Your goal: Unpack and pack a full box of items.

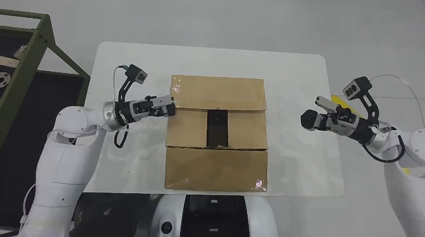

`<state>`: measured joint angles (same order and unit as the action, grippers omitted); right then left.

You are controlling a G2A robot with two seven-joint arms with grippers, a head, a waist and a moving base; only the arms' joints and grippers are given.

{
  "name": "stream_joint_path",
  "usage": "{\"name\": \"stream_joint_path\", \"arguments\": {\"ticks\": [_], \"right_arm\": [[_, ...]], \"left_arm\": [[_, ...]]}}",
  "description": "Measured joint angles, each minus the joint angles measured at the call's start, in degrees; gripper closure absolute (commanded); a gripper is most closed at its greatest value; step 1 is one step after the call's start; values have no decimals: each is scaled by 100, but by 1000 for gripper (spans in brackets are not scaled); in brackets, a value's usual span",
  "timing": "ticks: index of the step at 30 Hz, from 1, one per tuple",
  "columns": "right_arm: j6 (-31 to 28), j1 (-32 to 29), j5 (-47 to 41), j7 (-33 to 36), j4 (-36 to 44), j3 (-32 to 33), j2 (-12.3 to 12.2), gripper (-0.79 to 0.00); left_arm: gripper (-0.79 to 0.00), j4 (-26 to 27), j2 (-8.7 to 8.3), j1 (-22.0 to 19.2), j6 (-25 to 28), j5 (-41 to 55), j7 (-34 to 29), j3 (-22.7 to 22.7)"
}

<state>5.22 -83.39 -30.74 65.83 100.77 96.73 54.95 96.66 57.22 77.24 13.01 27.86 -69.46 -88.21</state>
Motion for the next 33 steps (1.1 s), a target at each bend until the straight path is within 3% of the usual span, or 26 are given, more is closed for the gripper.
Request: {"name": "stream_joint_path", "arguments": {"ticks": [15,33], "right_arm": [[0,0,0,0,0,0,0,-785],[0,0,0,0,0,0,0,-785]], "left_arm": [[-785,95,-83,353,-88,72,-615,16],[-785,-356,-65,-67,-231,227,122,223]]}}
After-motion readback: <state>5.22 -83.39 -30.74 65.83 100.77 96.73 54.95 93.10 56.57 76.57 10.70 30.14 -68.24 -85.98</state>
